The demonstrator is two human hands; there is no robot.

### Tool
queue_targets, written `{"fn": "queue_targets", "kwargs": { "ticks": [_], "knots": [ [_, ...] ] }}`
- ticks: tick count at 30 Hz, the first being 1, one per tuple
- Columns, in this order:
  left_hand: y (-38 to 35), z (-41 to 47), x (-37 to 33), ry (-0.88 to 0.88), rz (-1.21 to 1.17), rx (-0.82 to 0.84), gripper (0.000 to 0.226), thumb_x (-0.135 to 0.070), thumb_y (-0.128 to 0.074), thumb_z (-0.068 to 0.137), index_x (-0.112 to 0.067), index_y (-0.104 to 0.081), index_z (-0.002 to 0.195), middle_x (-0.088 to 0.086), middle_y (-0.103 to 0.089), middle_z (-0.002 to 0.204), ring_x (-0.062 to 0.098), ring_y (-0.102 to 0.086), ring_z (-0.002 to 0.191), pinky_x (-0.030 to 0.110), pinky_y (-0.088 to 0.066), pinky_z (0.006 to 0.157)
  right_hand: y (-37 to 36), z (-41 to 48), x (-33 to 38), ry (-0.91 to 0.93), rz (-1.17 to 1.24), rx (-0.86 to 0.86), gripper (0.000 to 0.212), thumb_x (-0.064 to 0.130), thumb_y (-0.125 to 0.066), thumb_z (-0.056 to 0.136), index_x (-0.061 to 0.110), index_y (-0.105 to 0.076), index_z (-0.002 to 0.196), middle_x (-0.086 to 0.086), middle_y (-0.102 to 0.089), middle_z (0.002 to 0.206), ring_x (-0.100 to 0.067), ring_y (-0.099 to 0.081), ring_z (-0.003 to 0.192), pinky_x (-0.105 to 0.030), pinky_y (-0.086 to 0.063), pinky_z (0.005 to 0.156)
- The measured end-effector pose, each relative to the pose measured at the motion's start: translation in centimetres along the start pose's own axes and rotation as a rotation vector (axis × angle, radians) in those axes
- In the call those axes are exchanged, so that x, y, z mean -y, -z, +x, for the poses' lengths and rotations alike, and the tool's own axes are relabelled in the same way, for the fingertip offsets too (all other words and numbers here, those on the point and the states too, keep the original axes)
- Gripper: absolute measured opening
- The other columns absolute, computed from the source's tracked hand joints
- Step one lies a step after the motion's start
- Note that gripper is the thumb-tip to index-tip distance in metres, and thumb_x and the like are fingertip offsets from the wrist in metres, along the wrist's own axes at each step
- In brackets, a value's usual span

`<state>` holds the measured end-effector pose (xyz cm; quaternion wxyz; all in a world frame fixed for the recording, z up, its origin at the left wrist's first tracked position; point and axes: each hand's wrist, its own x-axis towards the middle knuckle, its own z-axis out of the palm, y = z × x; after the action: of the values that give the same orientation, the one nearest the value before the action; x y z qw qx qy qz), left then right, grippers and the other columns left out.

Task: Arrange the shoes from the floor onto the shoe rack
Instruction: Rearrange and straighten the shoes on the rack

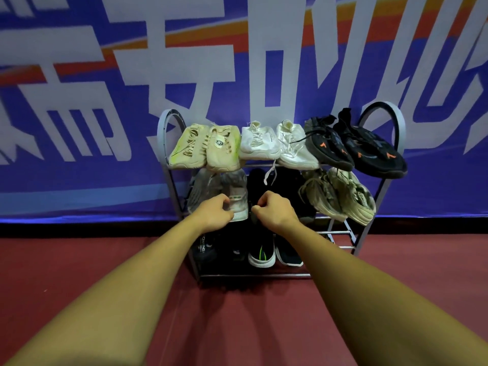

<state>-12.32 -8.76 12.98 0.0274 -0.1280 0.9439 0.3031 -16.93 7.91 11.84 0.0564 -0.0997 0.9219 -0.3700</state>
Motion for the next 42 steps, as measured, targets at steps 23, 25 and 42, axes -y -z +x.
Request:
{"fn": "queue_targets", "kwargs": {
  "ticks": [23, 25, 42],
  "knots": [
    [-2.2, 5.1, 0.6, 0.144, -0.032, -0.017, 0.044, -0.042, -0.057, 0.091, -0.025, -0.055, 0.132, 0.015, -0.065, 0.123, 0.035, -0.063, 0.109, 0.036, -0.052, 0.091, -2.2, 3.3, 0.7, 0.181, -0.100, 0.199, 0.049, 0.024, -0.053, 0.083, 0.026, -0.052, 0.131, -0.010, -0.072, 0.104, -0.032, -0.070, 0.094, -0.043, -0.056, 0.087],
    [-2.1, 5.1, 0.6, 0.165, -0.095, -0.057, 0.037, -0.035, -0.053, 0.093, -0.020, -0.058, 0.126, 0.019, -0.066, 0.121, 0.038, -0.063, 0.109, 0.038, -0.052, 0.092, -2.1, 3.3, 0.5, 0.162, -0.021, 0.215, 0.049, 0.018, -0.057, 0.084, 0.019, -0.052, 0.132, -0.012, -0.072, 0.102, -0.031, -0.071, 0.089, -0.043, -0.058, 0.084],
    [-1.1, -0.9, -4.0, -0.167, -0.400, -0.183, 0.007, -0.028, -0.046, 0.096, -0.027, -0.052, 0.092, -0.001, -0.063, 0.071, 0.018, -0.063, 0.064, 0.034, -0.054, 0.071, 1.9, 0.9, -1.0, -0.291, 0.911, 0.258, 0.043, 0.048, -0.076, 0.078, 0.012, -0.069, 0.101, 0.000, -0.056, 0.058, -0.013, -0.055, 0.055, -0.024, -0.040, 0.053]
  ]
}}
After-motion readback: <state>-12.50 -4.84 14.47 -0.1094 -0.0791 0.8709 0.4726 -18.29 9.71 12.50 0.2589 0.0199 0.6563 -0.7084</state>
